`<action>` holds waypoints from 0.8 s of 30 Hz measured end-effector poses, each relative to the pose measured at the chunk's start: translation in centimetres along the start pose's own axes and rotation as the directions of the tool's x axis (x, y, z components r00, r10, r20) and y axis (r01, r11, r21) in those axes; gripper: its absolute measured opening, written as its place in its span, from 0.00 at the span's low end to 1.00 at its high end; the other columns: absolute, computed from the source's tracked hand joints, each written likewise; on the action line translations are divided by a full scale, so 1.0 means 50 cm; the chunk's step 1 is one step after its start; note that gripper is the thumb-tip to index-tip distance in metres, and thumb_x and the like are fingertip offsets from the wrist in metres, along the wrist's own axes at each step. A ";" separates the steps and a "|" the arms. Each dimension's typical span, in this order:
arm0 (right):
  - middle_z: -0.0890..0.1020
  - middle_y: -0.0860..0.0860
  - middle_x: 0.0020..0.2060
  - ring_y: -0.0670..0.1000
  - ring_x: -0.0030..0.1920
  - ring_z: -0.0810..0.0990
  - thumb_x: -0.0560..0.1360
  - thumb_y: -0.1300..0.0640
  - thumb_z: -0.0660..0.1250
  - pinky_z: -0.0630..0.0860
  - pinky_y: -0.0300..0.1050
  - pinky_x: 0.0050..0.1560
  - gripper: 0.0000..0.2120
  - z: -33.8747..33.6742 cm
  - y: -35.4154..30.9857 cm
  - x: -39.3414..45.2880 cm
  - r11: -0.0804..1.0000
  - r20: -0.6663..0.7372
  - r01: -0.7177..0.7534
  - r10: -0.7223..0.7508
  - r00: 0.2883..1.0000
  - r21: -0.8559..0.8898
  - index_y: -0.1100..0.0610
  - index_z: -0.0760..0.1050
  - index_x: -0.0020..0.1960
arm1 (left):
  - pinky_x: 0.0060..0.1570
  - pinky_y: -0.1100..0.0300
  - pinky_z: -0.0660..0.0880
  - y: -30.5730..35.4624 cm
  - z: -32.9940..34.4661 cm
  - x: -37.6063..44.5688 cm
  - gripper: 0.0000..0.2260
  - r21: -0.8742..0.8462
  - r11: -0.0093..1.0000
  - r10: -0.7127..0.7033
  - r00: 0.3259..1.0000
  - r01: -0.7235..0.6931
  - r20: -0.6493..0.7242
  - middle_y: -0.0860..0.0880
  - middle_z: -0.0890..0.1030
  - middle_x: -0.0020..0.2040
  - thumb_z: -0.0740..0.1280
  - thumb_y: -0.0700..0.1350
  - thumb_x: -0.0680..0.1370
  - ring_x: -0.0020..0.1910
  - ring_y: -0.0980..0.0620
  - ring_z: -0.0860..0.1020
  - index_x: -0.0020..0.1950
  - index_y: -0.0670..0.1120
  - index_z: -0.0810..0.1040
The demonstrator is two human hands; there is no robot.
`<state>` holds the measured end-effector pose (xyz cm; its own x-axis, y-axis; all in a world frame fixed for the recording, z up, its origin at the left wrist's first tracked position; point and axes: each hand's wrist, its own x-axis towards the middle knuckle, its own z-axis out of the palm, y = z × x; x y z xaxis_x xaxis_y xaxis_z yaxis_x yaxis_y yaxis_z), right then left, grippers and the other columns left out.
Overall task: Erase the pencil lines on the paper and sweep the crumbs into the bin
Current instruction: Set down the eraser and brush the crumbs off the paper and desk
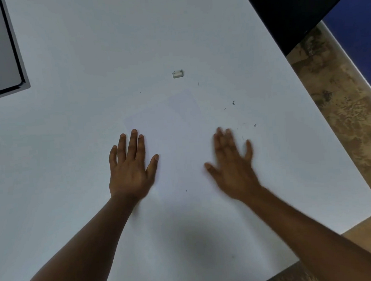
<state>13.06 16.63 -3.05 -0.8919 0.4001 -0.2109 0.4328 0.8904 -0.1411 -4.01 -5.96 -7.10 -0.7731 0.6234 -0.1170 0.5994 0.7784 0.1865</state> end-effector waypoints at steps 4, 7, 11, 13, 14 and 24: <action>0.49 0.53 0.80 0.53 0.80 0.45 0.80 0.33 0.43 0.48 0.72 0.72 0.38 0.026 -0.161 -0.081 0.957 0.056 0.280 -0.285 0.957 0.077 0.58 0.51 0.80 | 0.81 0.43 0.46 0.004 -0.006 0.003 0.33 -0.011 1.000 -0.011 1.000 0.011 0.012 0.49 0.49 0.85 0.46 0.64 0.85 0.84 0.44 0.45 0.85 0.46 0.54; 0.48 0.52 0.80 0.53 0.79 0.42 0.80 0.32 0.44 0.44 0.71 0.73 0.38 0.042 -0.209 -0.122 0.927 0.142 0.371 -0.375 0.916 0.052 0.57 0.51 0.80 | 0.81 0.43 0.46 0.003 -0.007 0.003 0.34 -0.003 1.000 0.000 1.000 0.000 0.028 0.49 0.47 0.85 0.45 0.65 0.84 0.84 0.45 0.43 0.85 0.47 0.51; 0.49 0.52 0.80 0.52 0.80 0.43 0.80 0.32 0.45 0.47 0.72 0.72 0.38 0.058 -0.161 -0.135 0.936 0.199 0.351 -0.344 0.918 0.000 0.58 0.53 0.79 | 0.81 0.43 0.45 0.003 -0.009 0.001 0.33 -0.007 1.000 0.002 1.000 -0.002 0.025 0.48 0.48 0.85 0.45 0.64 0.85 0.84 0.44 0.43 0.85 0.46 0.52; 0.50 0.51 0.80 0.52 0.80 0.46 0.80 0.32 0.44 0.49 0.73 0.71 0.38 0.059 -0.099 -0.126 0.967 0.208 0.251 -0.239 0.949 -0.036 0.57 0.54 0.79 | 0.80 0.42 0.46 0.003 -0.008 0.000 0.33 -0.015 1.000 0.010 1.000 -0.009 0.014 0.48 0.50 0.85 0.47 0.63 0.85 0.84 0.43 0.45 0.85 0.46 0.54; 0.50 0.51 0.80 0.52 0.79 0.47 0.80 0.33 0.42 0.49 0.73 0.71 0.38 0.056 -0.063 -0.119 0.983 0.208 0.174 -0.159 0.965 -0.052 0.57 0.53 0.80 | 0.80 0.42 0.47 0.003 -0.007 -0.001 0.33 -0.020 1.000 0.015 1.000 -0.015 0.005 0.48 0.51 0.85 0.47 0.63 0.85 0.84 0.42 0.46 0.84 0.46 0.55; 0.44 0.51 0.80 0.51 0.79 0.41 0.79 0.34 0.34 0.44 0.69 0.74 0.38 0.012 0.058 -0.084 0.995 0.080 -0.098 0.097 0.992 0.003 0.58 0.46 0.80 | 0.80 0.42 0.47 0.002 -0.004 0.001 0.32 -0.012 1.000 0.014 1.000 -0.014 0.001 0.48 0.51 0.85 0.47 0.63 0.85 0.84 0.42 0.46 0.85 0.46 0.55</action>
<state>18.15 17.41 -3.15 -0.8321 0.4661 -0.3006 0.5185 0.8462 -0.1231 -4.04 -5.88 -6.88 -0.7645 0.6341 -0.1156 0.6074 0.7688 0.2000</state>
